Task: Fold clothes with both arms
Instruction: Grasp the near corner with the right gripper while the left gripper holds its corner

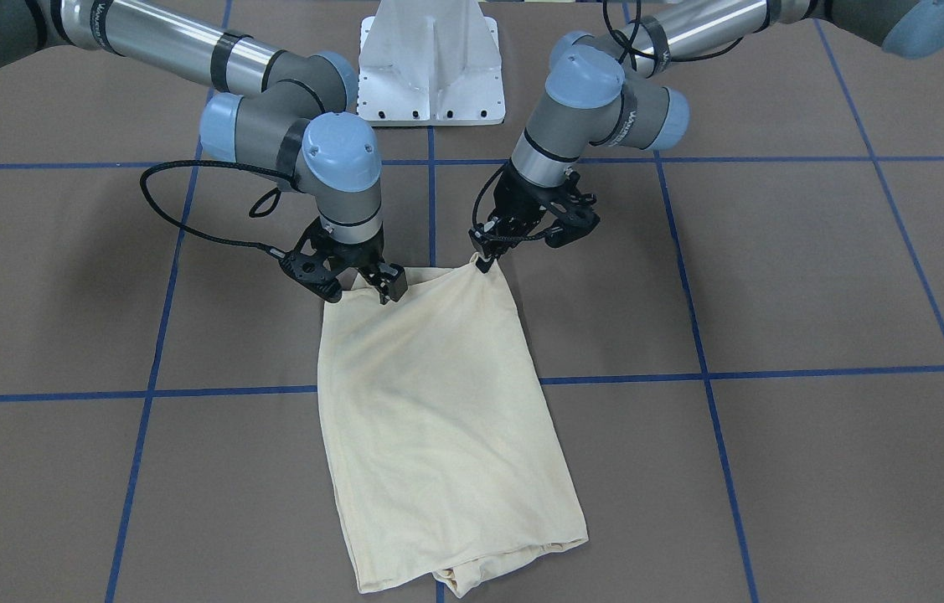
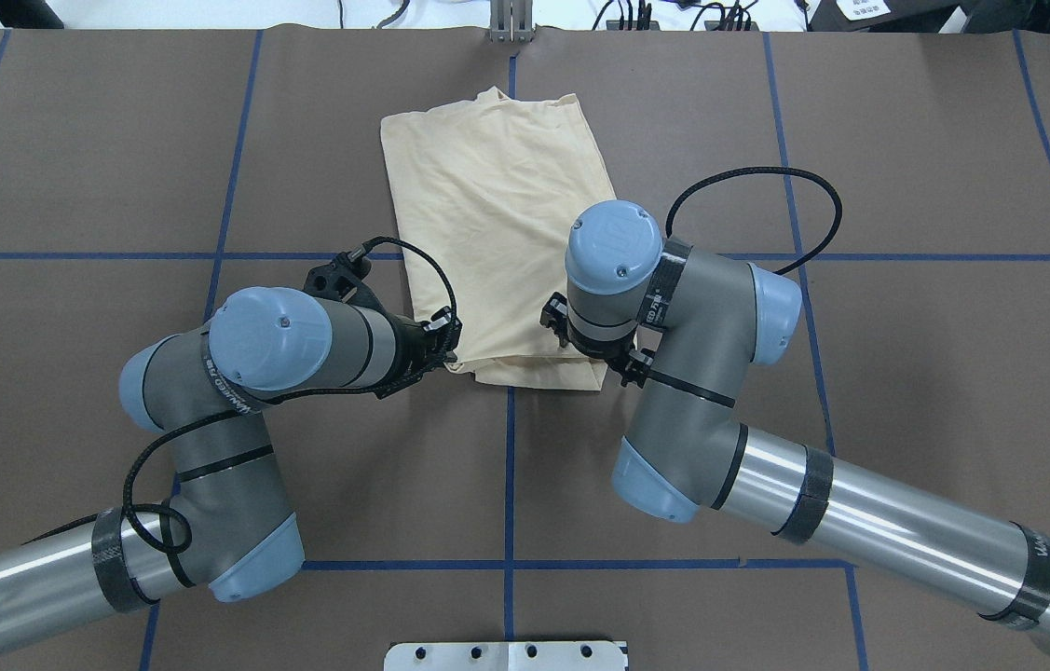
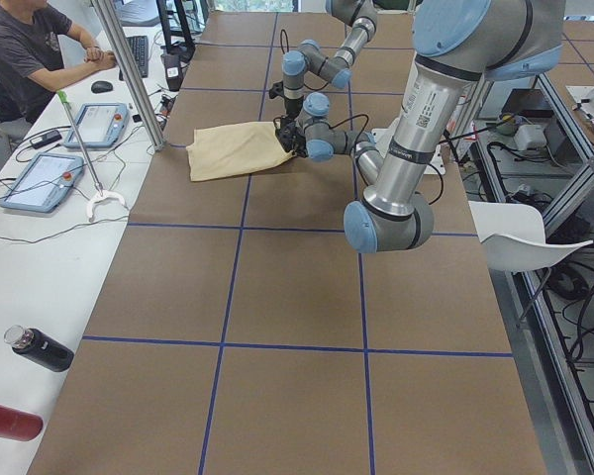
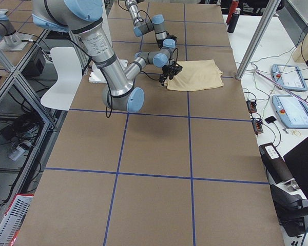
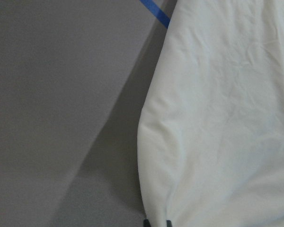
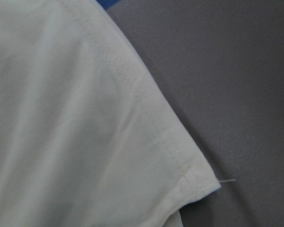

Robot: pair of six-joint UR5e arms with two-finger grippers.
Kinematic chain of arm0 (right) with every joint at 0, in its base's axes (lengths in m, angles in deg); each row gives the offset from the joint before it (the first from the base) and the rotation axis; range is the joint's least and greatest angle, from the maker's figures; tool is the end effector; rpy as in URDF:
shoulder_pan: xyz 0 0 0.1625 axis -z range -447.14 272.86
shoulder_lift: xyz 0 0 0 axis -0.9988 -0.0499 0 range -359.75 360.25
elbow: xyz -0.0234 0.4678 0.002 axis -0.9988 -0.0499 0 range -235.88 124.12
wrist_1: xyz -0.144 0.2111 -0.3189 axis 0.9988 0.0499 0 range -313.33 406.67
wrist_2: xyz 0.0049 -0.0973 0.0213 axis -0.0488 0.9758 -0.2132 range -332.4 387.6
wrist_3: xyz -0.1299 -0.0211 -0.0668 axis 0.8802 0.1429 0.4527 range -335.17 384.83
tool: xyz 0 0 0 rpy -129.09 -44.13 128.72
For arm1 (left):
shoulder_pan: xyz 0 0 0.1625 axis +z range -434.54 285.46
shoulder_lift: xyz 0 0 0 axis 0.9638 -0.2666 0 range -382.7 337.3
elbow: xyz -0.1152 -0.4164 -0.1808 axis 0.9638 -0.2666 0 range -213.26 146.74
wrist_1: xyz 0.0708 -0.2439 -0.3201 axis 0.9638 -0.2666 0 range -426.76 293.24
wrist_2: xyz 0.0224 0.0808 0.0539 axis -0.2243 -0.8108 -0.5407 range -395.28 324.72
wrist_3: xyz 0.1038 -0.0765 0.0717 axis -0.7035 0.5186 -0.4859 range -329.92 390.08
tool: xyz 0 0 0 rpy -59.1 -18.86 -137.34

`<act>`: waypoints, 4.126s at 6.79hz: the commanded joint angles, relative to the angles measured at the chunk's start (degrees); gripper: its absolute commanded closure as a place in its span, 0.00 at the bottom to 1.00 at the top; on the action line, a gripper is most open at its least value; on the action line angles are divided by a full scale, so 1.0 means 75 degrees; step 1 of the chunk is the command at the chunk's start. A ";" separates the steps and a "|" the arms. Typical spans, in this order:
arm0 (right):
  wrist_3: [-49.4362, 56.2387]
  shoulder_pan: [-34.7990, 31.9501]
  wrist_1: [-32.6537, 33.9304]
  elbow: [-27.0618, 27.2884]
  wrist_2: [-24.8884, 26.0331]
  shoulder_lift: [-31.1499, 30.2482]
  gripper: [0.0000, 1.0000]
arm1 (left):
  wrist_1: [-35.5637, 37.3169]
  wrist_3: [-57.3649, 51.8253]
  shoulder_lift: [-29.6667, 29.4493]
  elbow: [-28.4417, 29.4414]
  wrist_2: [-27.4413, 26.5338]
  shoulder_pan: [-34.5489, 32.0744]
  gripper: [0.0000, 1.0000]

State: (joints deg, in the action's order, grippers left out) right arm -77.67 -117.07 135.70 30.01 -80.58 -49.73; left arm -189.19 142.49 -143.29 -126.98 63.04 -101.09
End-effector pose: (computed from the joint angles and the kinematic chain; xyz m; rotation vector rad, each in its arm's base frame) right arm -0.6307 -0.4638 0.3468 -0.2092 -0.6880 0.6068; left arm 0.6037 -0.4268 0.3141 -0.0882 1.1916 -0.6688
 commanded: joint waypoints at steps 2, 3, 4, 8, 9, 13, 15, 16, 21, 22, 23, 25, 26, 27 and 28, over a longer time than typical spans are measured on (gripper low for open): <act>0.0026 -0.0006 -0.0431 -0.0038 0.0091 -0.0074 0.01 | 0.0000 0.0000 0.0000 -0.0008 0.0004 0.0001 1.00; 0.0026 0.0018 -0.0456 -0.0038 0.0091 -0.0097 0.01 | 0.0000 0.0000 0.0000 0.0004 0.0004 0.0001 1.00; 0.0026 0.0053 -0.0457 -0.0026 0.0115 -0.0075 0.01 | 0.0000 0.0000 0.0000 -0.0008 0.0004 0.0001 1.00; 0.0014 0.0147 -0.0457 -0.0026 0.0232 -0.0074 0.23 | 0.0000 0.0000 0.0000 -0.0008 0.0004 0.0001 1.00; 0.0014 0.0147 -0.0457 -0.0026 0.0244 -0.0074 0.23 | 0.0000 0.0000 0.0000 -0.0019 0.0004 0.0001 1.00; 0.0002 0.0170 -0.0445 -0.0026 0.0256 -0.0098 0.23 | 0.0012 0.0012 -0.0012 -0.0078 0.0004 0.0001 1.00; 0.0026 0.0170 -0.0445 -0.0026 0.0244 -0.0156 0.21 | 0.0012 0.0012 -0.0012 -0.0078 0.0004 0.0013 1.00; 0.0014 0.0170 -0.0445 -0.0026 0.0255 -0.0156 0.25 | 0.0000 0.0012 -0.0012 -0.0078 0.0004 0.0013 1.00; -0.0033 0.0170 -0.0468 -0.0003 0.0267 -0.0098 1.00 | 0.0000 0.0012 -0.0012 -0.0066 0.0004 0.0013 1.00; -0.0033 0.0112 -0.0480 0.0009 0.0256 -0.0075 1.00 | 0.0000 0.0012 -0.0012 -0.0066 -0.0008 0.0013 1.00; -0.0044 0.0065 -0.0480 0.0067 0.0244 -0.0063 1.00 | 0.0000 0.0012 -0.0012 -0.0066 0.0004 0.0013 1.00; -0.0044 0.0076 -0.0480 0.0068 0.0244 -0.0074 1.00 | 0.0000 0.0012 -0.0012 -0.0066 0.0004 0.0013 1.00; -0.0044 0.0065 -0.0480 0.0068 0.0244 -0.0074 1.00 | 0.0000 0.0012 -0.0012 -0.0055 0.0004 0.0013 1.00; -0.0044 0.0065 -0.0480 0.0068 0.0244 -0.0097 1.00 | 0.0000 0.0012 -0.0012 -0.0055 0.0004 0.0013 1.00; -0.0044 0.0042 -0.0480 0.0068 0.0244 -0.0075 1.00 | 0.0000 0.0012 -0.0012 -0.0055 0.0004 0.0013 1.00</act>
State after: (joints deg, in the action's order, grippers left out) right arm -78.00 -116.64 132.11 30.51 -78.75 -50.36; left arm -189.20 142.58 -143.38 -127.41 63.07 -100.99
